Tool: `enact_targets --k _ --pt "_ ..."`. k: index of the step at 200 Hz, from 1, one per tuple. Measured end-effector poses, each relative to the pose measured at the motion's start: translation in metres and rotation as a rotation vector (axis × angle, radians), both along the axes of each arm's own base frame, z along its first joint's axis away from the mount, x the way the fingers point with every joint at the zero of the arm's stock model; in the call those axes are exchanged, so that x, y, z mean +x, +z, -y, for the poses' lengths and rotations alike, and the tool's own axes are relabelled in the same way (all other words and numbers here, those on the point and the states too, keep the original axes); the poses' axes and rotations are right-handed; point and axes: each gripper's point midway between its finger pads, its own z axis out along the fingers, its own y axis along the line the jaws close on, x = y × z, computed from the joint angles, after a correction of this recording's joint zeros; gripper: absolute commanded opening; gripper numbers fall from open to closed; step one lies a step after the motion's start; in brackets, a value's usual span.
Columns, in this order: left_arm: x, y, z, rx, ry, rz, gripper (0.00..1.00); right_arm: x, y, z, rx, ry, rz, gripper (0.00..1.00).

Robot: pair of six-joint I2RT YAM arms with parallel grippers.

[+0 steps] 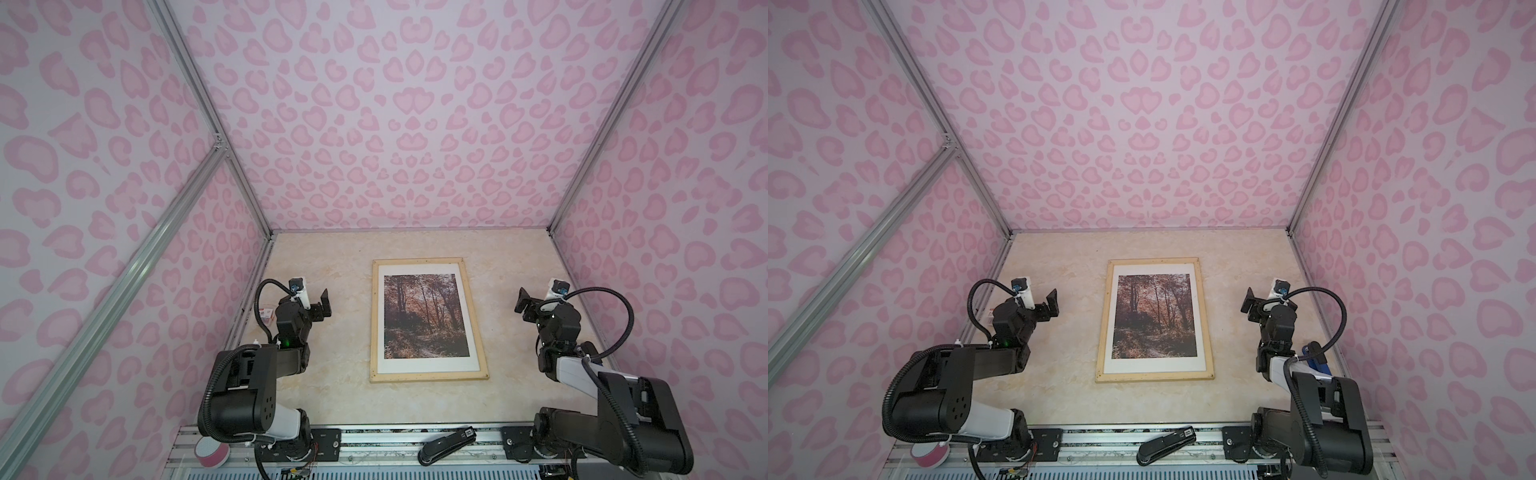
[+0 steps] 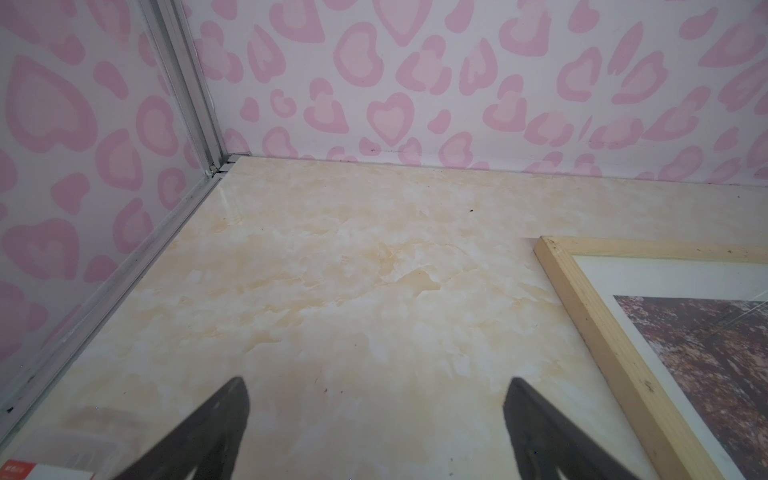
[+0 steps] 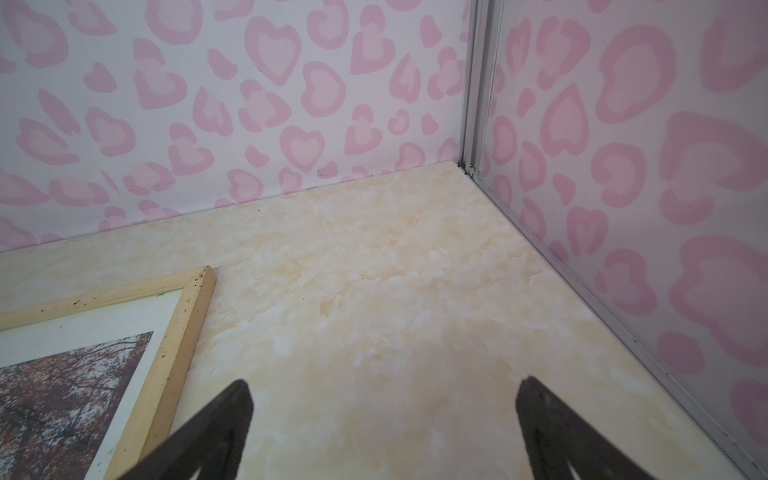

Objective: Put the photo into the frame

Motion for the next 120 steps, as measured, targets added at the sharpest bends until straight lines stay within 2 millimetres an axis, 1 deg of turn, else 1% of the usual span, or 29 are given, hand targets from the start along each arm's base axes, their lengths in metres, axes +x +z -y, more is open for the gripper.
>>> enact_targets --k 19,34,51,60,66,73,85,105,120 --pt "0.000 0.000 0.001 0.000 -0.002 0.000 0.98 0.003 -0.010 -0.003 0.003 0.019 -0.003 1.00" --pt "0.000 0.000 0.001 0.000 -0.002 0.000 0.98 0.003 -0.025 -0.008 0.011 0.050 -0.018 1.00" --pt "0.000 0.000 0.001 0.000 -0.002 0.000 0.98 0.000 -0.044 -0.019 0.013 0.104 -0.033 1.00" --pt "0.000 0.000 0.001 0.000 -0.001 0.000 0.98 -0.001 -0.051 -0.025 0.017 0.143 -0.037 1.00" --pt "0.000 0.000 0.001 0.000 -0.001 0.000 0.98 -0.001 -0.051 -0.029 0.020 0.171 -0.036 1.00" --pt "0.000 0.000 0.001 0.000 -0.001 0.000 0.98 0.002 -0.046 -0.030 0.014 0.184 -0.019 1.00" --pt "0.000 0.000 0.001 0.000 -0.001 0.000 0.98 0.014 -0.031 -0.032 -0.005 0.184 0.019 1.00" --pt "0.000 0.000 0.001 0.000 -0.001 0.000 0.98 0.032 -0.013 -0.048 -0.048 0.210 0.046 1.00" --pt "0.000 0.000 0.001 0.000 -0.001 0.000 0.98 0.034 -0.014 -0.052 -0.072 0.206 0.029 1.00"
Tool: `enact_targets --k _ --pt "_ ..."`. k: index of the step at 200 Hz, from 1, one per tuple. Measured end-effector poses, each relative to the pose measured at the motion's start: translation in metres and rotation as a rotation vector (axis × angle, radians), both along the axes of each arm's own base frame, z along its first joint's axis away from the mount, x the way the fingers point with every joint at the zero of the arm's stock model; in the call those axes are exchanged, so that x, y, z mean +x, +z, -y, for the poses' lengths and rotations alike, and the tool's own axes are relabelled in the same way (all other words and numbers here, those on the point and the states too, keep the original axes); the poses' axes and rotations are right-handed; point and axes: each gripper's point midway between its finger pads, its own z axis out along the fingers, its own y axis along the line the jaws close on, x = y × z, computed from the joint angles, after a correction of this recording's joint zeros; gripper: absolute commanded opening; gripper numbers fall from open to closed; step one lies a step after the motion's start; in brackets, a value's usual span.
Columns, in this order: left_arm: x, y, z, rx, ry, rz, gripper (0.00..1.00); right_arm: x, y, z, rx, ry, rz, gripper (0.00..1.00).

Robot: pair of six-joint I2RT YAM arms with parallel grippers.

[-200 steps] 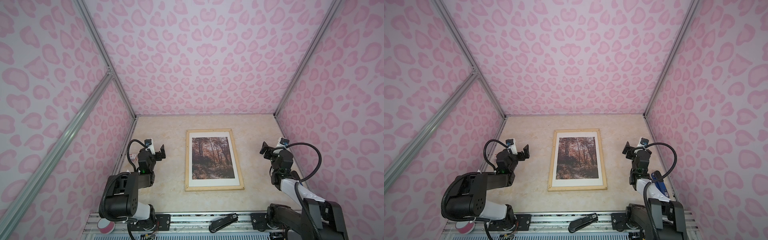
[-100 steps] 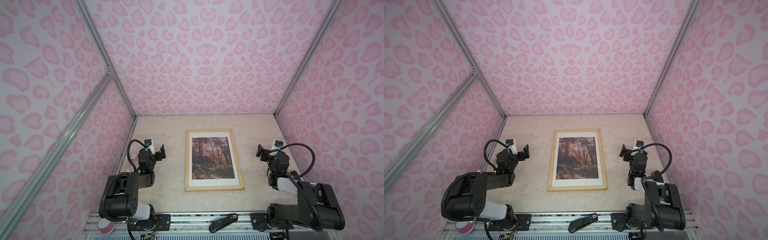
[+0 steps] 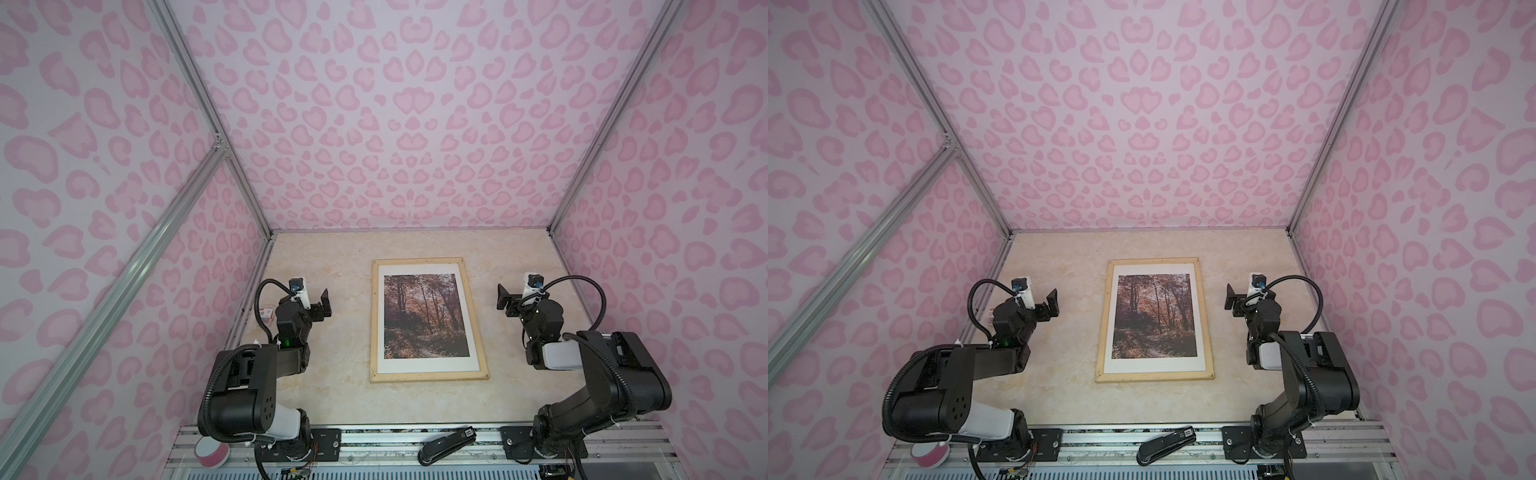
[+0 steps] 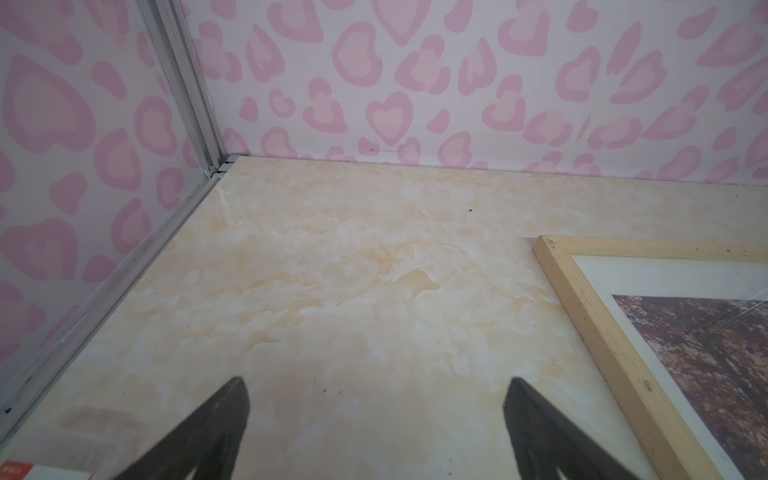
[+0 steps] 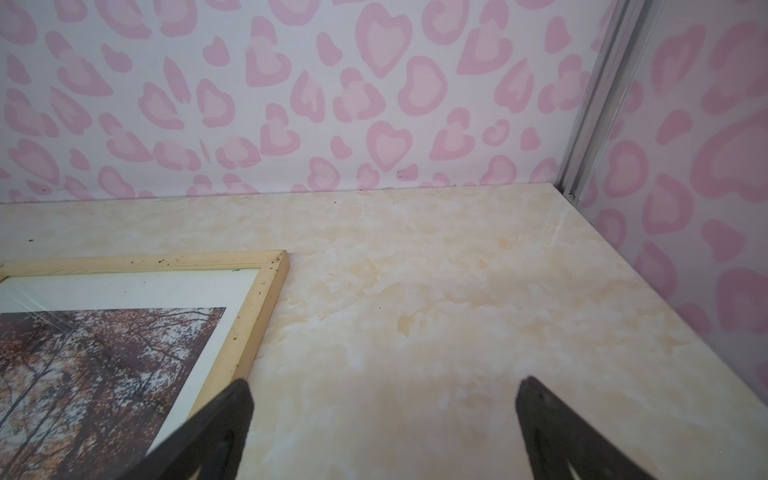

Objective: Put the photo into the frame

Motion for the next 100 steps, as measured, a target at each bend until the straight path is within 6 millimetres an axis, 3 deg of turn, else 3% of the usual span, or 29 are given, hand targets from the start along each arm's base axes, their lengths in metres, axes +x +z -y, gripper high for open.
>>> enact_targets --k 35,100 --pt "0.000 0.000 0.000 0.000 0.000 0.000 0.98 -0.003 -0.013 0.008 -0.017 -0.050 -0.055 1.00" --pt "0.000 0.000 0.000 0.000 0.000 0.000 0.98 -0.004 -0.014 0.012 -0.035 -0.067 -0.060 1.00"
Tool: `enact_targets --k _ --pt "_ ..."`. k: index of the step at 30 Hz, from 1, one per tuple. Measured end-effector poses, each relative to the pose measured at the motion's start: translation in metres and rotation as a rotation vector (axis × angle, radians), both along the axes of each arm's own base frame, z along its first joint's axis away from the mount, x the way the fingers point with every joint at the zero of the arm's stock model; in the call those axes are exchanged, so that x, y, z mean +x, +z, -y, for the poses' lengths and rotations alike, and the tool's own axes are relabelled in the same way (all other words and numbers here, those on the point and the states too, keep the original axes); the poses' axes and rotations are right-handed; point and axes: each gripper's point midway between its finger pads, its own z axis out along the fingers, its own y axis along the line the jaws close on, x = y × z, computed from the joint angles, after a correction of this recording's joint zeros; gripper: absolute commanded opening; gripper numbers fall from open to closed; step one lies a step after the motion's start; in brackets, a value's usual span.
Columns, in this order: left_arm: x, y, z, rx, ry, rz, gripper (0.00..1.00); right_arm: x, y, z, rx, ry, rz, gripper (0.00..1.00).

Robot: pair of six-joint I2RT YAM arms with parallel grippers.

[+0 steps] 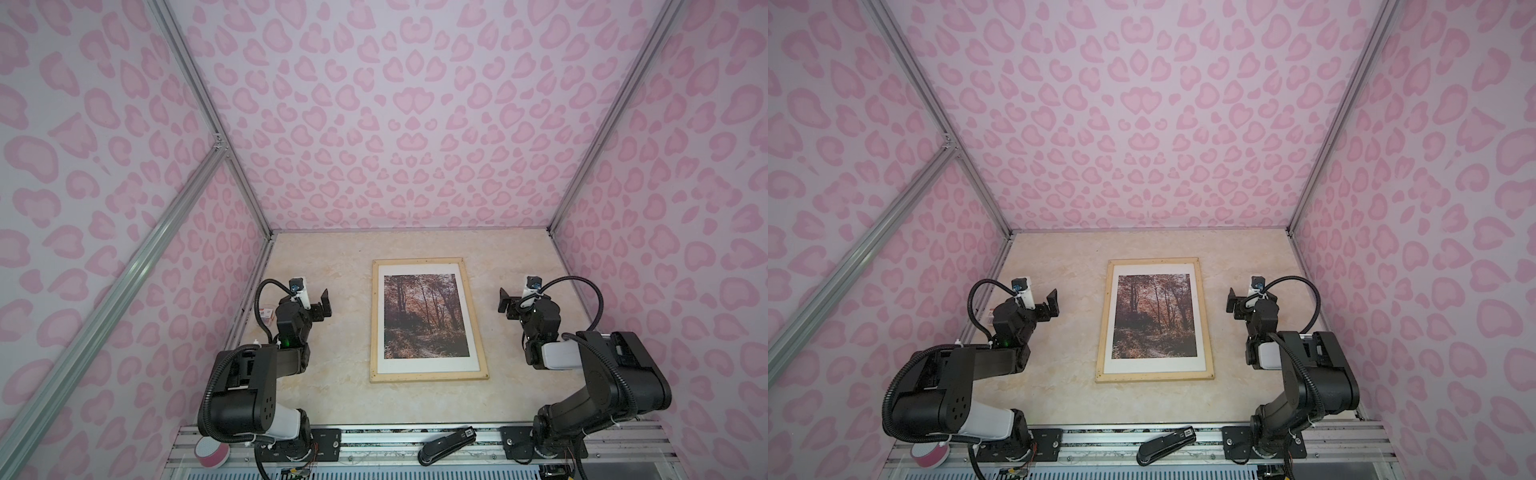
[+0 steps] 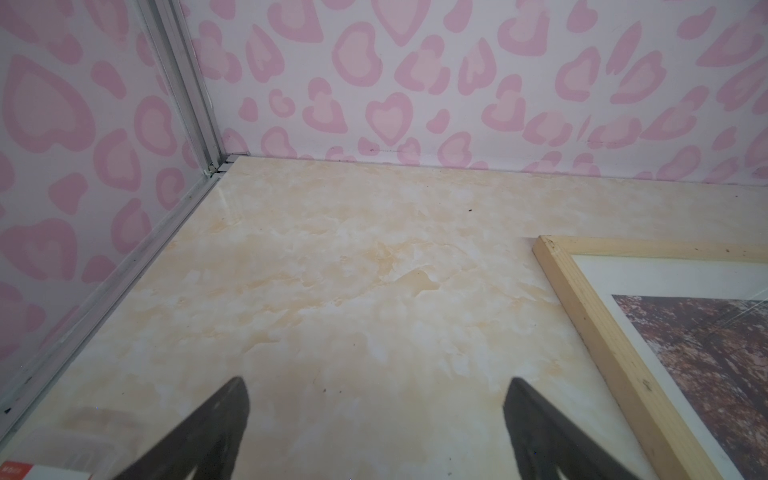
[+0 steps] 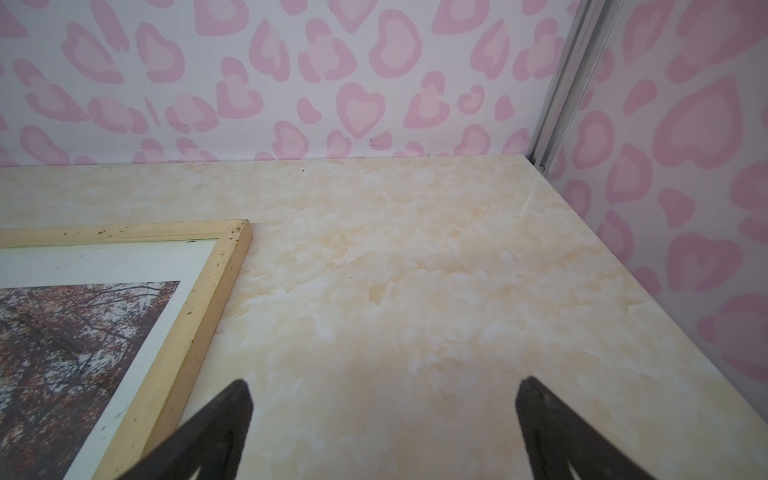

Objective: Put the photo into the frame

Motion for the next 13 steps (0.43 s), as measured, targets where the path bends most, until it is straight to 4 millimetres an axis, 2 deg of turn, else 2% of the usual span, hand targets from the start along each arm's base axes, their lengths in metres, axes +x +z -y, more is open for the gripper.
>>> enact_targets --k 13 --pt "0.0000 0.0000 0.0000 0.000 0.000 0.000 0.98 0.0007 -0.0003 -0.0002 -0.002 0.001 -0.004 1.00"
